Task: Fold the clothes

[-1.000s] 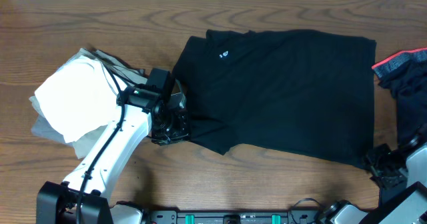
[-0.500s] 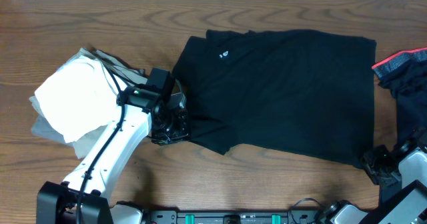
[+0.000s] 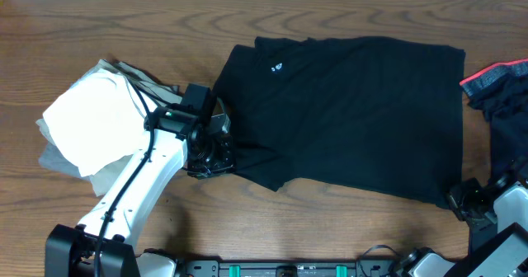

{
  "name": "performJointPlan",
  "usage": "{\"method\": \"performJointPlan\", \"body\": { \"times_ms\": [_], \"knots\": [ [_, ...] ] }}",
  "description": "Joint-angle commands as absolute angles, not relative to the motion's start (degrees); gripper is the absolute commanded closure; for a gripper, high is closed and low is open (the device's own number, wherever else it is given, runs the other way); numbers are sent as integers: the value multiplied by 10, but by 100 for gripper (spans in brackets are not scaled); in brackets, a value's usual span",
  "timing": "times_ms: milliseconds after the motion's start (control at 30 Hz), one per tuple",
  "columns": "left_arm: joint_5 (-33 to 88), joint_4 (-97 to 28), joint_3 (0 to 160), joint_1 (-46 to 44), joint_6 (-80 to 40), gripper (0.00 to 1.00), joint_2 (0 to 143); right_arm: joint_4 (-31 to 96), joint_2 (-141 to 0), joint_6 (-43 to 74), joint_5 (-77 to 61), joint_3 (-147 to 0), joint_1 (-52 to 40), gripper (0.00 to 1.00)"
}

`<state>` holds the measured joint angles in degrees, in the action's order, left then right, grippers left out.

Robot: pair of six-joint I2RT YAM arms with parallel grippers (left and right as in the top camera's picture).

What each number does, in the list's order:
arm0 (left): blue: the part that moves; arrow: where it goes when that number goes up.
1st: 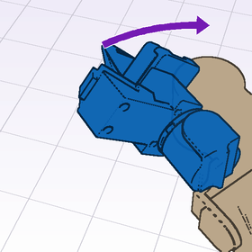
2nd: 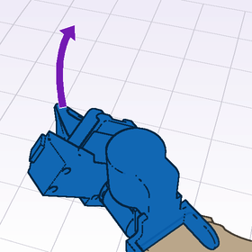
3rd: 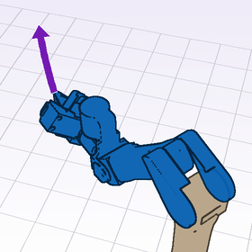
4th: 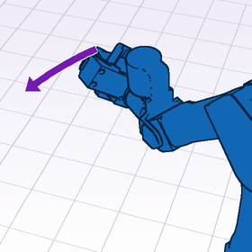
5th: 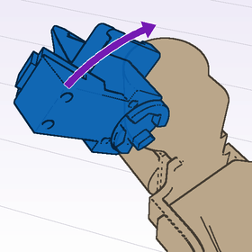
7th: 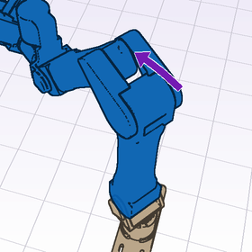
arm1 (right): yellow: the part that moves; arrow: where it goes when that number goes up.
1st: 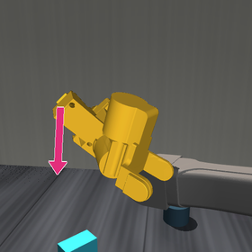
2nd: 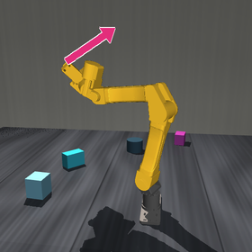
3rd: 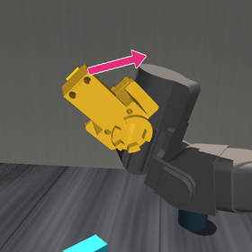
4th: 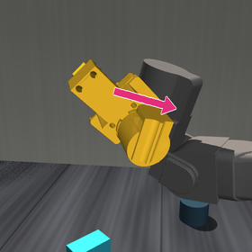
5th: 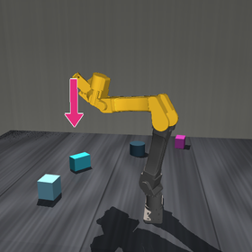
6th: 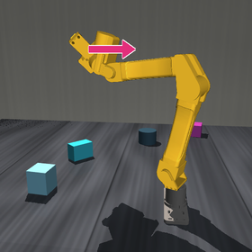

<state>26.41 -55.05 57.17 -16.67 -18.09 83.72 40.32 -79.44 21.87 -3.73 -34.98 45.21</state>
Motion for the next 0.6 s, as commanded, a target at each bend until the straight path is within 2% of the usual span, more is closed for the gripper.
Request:
{"method": "performJointPlan", "body": {
  "times_ms": [0,300,567],
  "knots": [
    [259,-552,583,-166,-170,94,832,432,-784,199,-91,-393,456,99],
    [259,-552,583,-166,-171,94,798,565,-722,181,-106,-497,456,99],
    [229,-551,583,-166,-170,94,759,594,-709,177,-75,-496,454,99]
  ]
}}
